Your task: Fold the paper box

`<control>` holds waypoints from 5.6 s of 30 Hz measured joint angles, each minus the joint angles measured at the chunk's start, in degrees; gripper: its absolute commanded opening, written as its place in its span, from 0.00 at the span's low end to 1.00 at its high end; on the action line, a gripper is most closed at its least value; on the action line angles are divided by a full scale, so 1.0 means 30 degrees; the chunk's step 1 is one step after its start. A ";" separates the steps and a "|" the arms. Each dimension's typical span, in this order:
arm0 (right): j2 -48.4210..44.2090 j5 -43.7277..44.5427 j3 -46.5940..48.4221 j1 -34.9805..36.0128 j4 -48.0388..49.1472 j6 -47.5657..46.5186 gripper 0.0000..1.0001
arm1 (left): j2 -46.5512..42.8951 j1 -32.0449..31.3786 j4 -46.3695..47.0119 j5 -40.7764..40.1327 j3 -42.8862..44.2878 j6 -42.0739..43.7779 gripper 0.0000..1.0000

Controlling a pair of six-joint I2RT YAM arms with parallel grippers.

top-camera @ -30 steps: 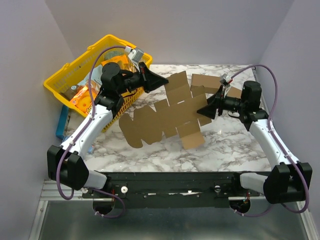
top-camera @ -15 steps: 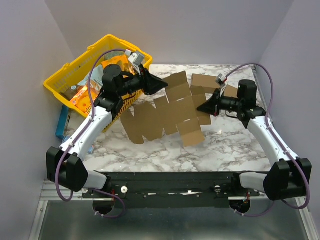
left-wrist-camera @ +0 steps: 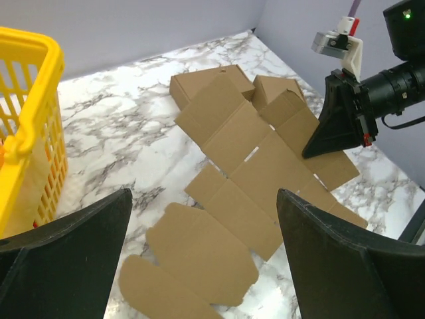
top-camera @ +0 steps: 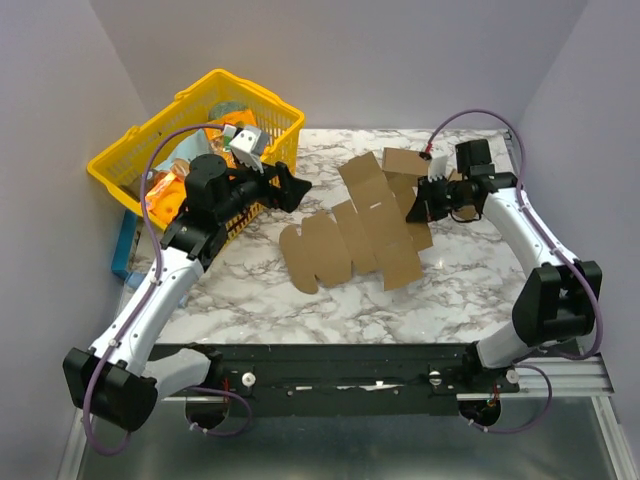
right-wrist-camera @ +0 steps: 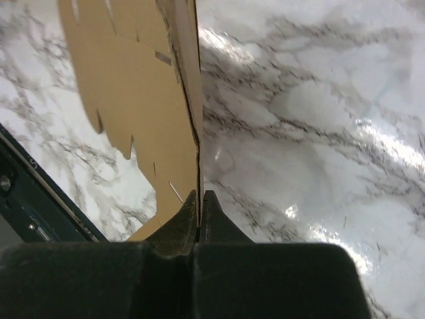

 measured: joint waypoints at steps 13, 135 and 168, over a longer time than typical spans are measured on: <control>0.3643 0.7949 0.3133 0.2900 -0.4036 -0.0175 0.01 | -0.0255 -0.5464 0.0976 -0.2710 -0.5515 -0.1530 0.91; 0.3468 2.4924 -0.0066 1.6152 -0.0466 0.2922 0.01 | 0.9471 -1.0936 1.8440 -0.6477 -1.4163 -0.6659 0.74; 0.3388 2.4982 0.0080 1.6123 -0.0845 0.4044 0.01 | 1.0812 -0.6411 1.6495 -0.5282 -1.1242 -0.4983 0.82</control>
